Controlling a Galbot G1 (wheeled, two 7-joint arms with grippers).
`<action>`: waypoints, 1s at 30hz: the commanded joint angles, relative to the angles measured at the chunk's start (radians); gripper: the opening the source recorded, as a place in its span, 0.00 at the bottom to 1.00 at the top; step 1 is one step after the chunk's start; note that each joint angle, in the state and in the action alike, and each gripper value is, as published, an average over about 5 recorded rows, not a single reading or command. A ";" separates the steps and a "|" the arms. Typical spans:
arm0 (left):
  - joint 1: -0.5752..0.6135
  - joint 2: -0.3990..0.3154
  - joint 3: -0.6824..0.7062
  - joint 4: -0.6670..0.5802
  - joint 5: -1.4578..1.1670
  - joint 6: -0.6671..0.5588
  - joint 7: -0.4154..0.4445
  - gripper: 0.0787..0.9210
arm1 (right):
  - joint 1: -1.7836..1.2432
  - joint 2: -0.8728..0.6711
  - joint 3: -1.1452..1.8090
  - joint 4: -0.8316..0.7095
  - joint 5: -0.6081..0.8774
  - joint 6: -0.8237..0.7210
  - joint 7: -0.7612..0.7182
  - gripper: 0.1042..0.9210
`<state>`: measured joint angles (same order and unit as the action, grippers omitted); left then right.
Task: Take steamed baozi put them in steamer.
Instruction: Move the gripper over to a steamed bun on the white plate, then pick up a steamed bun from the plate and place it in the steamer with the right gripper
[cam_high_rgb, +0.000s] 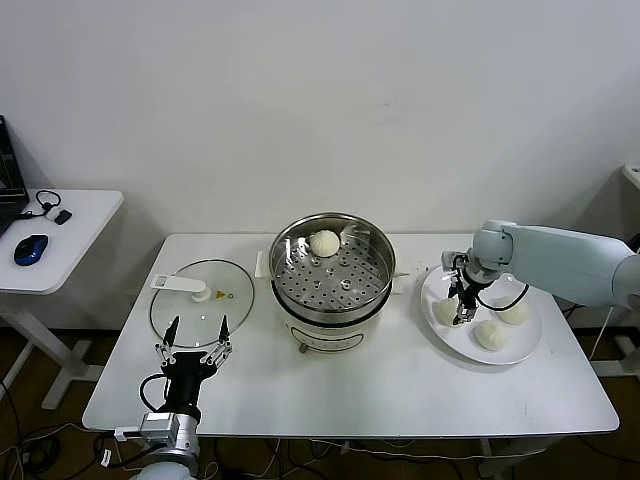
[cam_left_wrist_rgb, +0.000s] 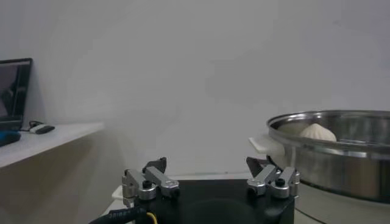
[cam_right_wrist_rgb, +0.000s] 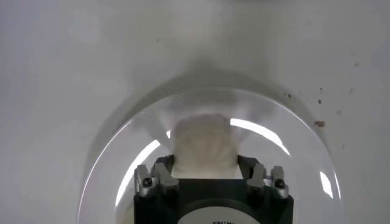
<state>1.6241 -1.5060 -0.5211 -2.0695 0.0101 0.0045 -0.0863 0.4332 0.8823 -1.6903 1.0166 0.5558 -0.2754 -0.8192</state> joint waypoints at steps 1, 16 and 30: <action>-0.002 0.001 0.000 -0.004 0.000 0.002 0.001 0.88 | 0.004 -0.003 -0.002 0.007 -0.008 -0.001 -0.006 0.68; 0.000 0.008 0.005 -0.023 -0.004 0.003 0.002 0.88 | 0.394 0.024 -0.239 0.226 0.115 -0.006 -0.049 0.67; 0.006 0.022 0.003 -0.072 -0.020 0.010 0.006 0.88 | 0.824 0.172 -0.360 0.464 0.369 -0.011 -0.126 0.67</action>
<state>1.6280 -1.4856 -0.5185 -2.1202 -0.0069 0.0127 -0.0817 0.9670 0.9697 -1.9701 1.3216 0.7671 -0.2806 -0.9092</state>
